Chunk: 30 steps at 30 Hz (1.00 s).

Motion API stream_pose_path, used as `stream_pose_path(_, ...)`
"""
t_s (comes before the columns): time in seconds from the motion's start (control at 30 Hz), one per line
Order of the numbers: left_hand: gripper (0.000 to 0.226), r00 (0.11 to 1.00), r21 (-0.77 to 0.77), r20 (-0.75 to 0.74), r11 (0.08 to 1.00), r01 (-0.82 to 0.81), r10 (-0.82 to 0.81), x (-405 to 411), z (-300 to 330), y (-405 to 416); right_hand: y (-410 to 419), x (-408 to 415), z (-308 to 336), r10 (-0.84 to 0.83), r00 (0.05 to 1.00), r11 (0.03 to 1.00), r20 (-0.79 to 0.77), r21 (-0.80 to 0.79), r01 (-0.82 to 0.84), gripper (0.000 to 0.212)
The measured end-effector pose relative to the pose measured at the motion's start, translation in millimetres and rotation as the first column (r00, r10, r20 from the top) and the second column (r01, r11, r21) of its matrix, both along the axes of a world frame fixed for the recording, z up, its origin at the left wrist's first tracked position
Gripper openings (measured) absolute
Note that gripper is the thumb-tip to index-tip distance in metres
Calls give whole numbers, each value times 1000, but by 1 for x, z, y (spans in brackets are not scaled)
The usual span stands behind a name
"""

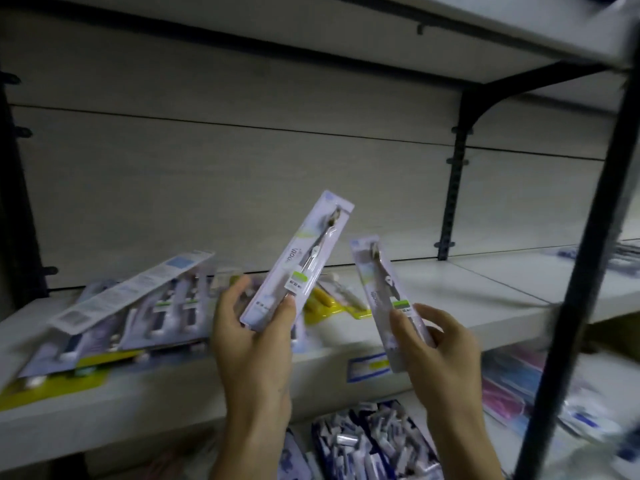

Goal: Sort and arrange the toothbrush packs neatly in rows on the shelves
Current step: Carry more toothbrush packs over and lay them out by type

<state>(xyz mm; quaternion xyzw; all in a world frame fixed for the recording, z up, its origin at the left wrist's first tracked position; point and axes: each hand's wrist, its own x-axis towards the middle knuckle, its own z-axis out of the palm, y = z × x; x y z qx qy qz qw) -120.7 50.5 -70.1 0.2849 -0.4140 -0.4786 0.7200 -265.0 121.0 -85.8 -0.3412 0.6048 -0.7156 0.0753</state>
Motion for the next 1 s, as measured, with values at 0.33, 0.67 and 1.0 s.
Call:
stream_pose_path(0.33,32,936,71,-31,933,352,-350,-153,-23,104,120,-136,-16,131,961,990,244,-76,-115,29)
stream_pose_path(0.67,40,801,202,-140,775,598,-582,-272,-40,186,215,-243,-15,89,943,996,321,-38,-82,27)
stream_pose_path(1.0,37,704,222,-67,677,702,-707,-383,-51,206,239,-343,-29,-35,931,999,363,-21,45,32)
